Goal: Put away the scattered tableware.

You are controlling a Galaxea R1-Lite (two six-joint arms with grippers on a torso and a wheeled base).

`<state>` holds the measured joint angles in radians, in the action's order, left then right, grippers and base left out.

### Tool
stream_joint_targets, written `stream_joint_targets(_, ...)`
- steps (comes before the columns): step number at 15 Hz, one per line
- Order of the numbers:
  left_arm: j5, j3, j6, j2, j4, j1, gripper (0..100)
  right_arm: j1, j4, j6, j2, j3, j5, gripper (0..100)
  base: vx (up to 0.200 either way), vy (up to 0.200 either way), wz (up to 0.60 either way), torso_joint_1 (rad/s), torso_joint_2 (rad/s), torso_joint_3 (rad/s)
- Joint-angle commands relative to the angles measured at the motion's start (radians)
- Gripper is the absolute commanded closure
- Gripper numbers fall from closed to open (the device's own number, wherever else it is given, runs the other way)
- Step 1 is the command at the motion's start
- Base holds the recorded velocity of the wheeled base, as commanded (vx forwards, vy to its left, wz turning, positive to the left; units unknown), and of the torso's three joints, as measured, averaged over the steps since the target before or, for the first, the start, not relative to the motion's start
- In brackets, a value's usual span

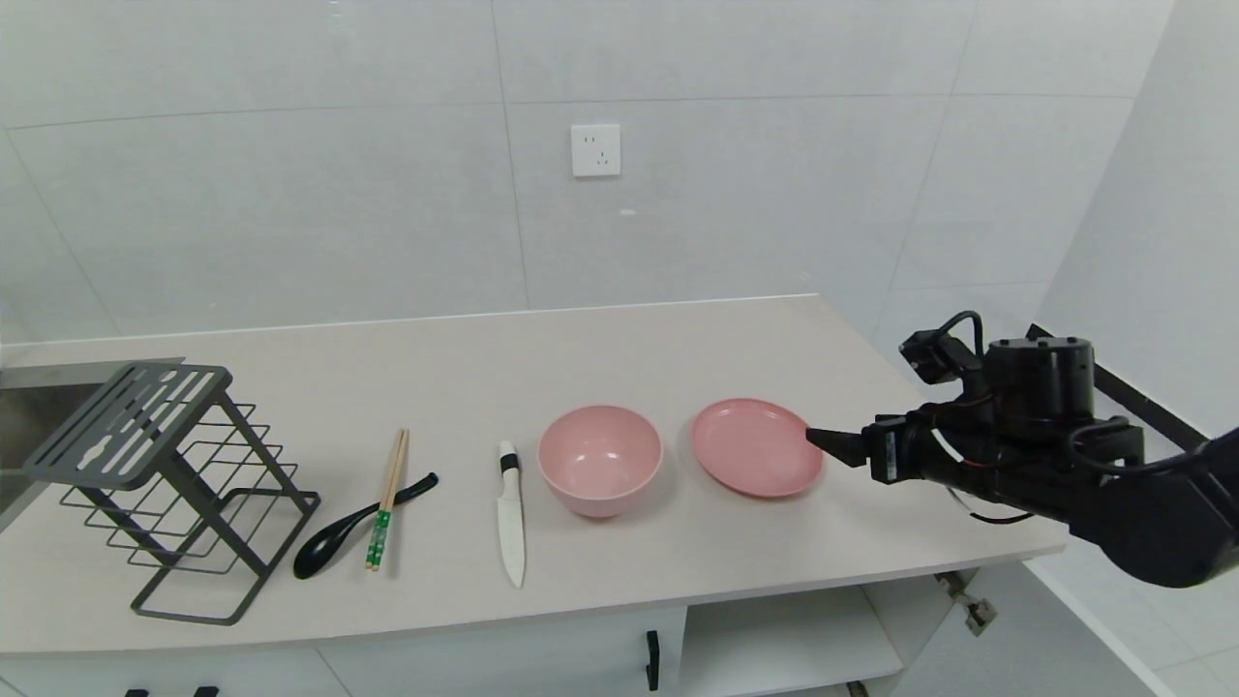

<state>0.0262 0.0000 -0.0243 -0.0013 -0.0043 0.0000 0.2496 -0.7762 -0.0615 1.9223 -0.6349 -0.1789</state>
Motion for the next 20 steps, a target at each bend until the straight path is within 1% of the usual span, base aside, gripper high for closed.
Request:
stream_joint_targets(1, 0.0, 0.0, 0.0, 0.001, 0.0, 0.0, 0, 0.002, -0.049, -0.018, 0.132, -0.074, 0.006, 0, 0.0, 0.0, 0.0, 0.0, 0.0, 0.0)
stream_joint_targets(3, 0.0, 0.0, 0.0, 0.001, 0.0, 0.0, 0, 0.0, -0.054, -0.018, 0.152, -0.092, 0.009, 0, 0.0, 0.0, 0.0, 0.0, 0.0, 0.0)
stream_joint_targets(4, 0.001, 0.0, 0.0, 0.001, 0.0, 0.0, 0, -0.013, -0.064, -0.018, 0.233, -0.138, 0.036, 0, 0.0, 0.0, 0.0, 0.0, 0.0, 0.0)
stream_joint_targets(8, 0.0, 0.0, 0.0, 0.001, 0.0, 0.0, 0, -0.041, -0.121, -0.011, 0.317, -0.163, 0.049, 0, 0.0, 0.0, 0.0, 0.0, 0.0, 0.0)
stream_joint_targets(11, 0.001, 0.0, -0.002, 0.001, 0.0, 0.0, 0, -0.038, -0.17, -0.009, 0.366, -0.18, 0.049, 0, 0.0, 0.0, 0.0, 0.0, 0.0, 0.0)
stream_joint_targets(15, 0.001, 0.0, -0.002, 0.001, 0.0, 0.0, 0, -0.013, -0.193, -0.015, 0.397, -0.184, 0.049, 0, 0.0, 0.0, 0.0, 0.0, 0.0, 0.0)
stream_joint_targets(20, 0.0, 0.0, -0.002, 0.001, 0.0, 0.0, 0, -0.007, -0.239, -0.017, 0.44, -0.183, 0.062, 0, 0.0, 0.0, 0.0, 0.0, 0.0, 0.0)
